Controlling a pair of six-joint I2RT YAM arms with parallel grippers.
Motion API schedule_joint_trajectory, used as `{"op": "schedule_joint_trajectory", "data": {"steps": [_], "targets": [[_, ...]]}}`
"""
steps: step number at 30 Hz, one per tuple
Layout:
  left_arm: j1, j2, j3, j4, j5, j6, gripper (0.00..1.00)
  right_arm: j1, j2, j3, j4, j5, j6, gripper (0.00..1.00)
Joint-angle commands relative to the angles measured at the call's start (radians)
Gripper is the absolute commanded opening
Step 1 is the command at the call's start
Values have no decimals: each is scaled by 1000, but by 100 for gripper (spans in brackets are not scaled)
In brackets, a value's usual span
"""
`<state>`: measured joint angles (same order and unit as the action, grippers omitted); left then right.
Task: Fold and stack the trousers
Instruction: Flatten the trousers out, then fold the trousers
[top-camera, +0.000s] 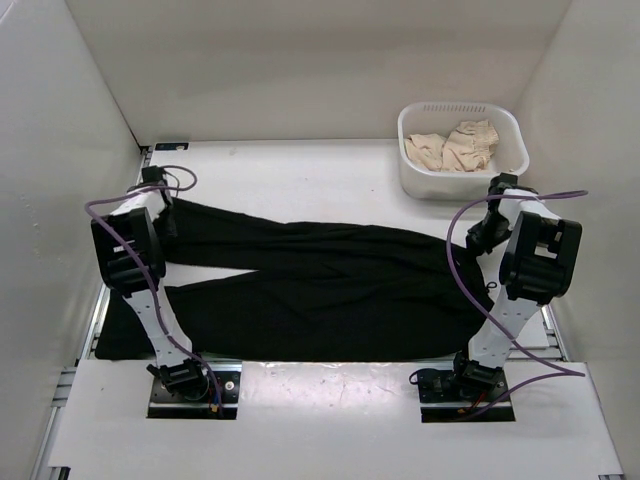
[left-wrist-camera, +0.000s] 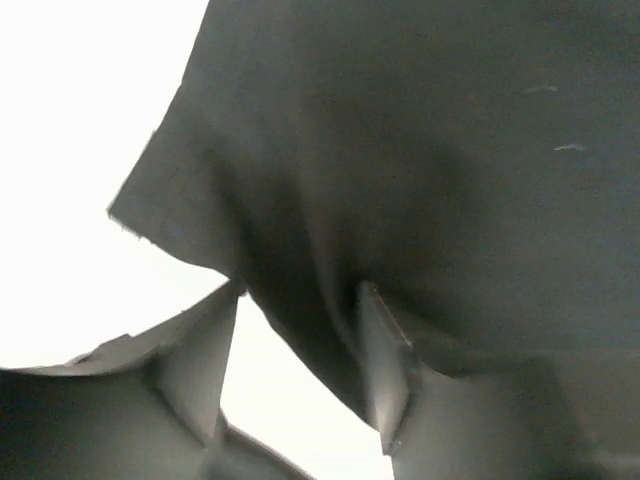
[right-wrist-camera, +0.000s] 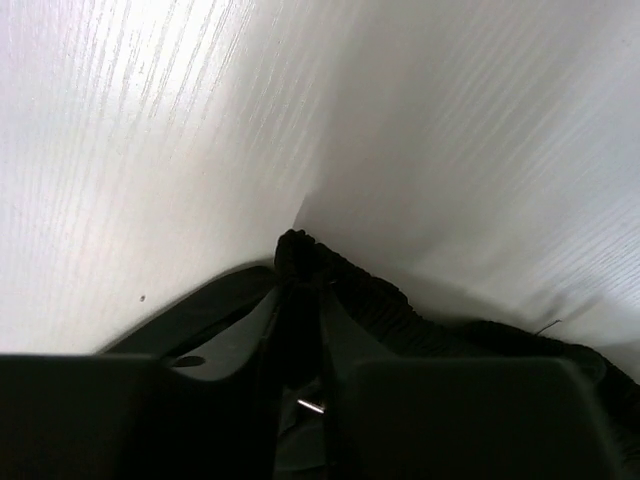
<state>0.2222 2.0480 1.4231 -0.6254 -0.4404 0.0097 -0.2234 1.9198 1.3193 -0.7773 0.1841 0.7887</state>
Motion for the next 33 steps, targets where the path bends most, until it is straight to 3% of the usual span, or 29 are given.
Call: {"op": "schedule_joint_trajectory", "data": {"steps": [1,2,4,6,14,19,24,28,33], "targets": [[6,-1,-63,-267,55,-10,67,-10,-7,41,24,39,-75,23],[17,-2,-44,-296,80,-10,71,-10,-16,52,24,8,-91,25],[26,-23,49,-332,140,-10,89,-10,-16,86,9,-5,-132,34],[48,-23,188,-361,196,-10,100,-10,-16,136,-11,-14,-157,41],[57,187,578,-381,321,-10,100,-10,-25,244,-68,-52,-192,64],[66,380,749,-381,335,-10,100,-10,48,317,-97,-124,-192,69],[111,465,815,-332,299,-10,100,1,99,331,-116,-135,-174,73],[144,515,829,-313,356,-10,100,1,137,310,-116,-153,-155,75],[118,524,688,-313,310,-10,100,1,168,265,-82,-198,-132,75]]}}
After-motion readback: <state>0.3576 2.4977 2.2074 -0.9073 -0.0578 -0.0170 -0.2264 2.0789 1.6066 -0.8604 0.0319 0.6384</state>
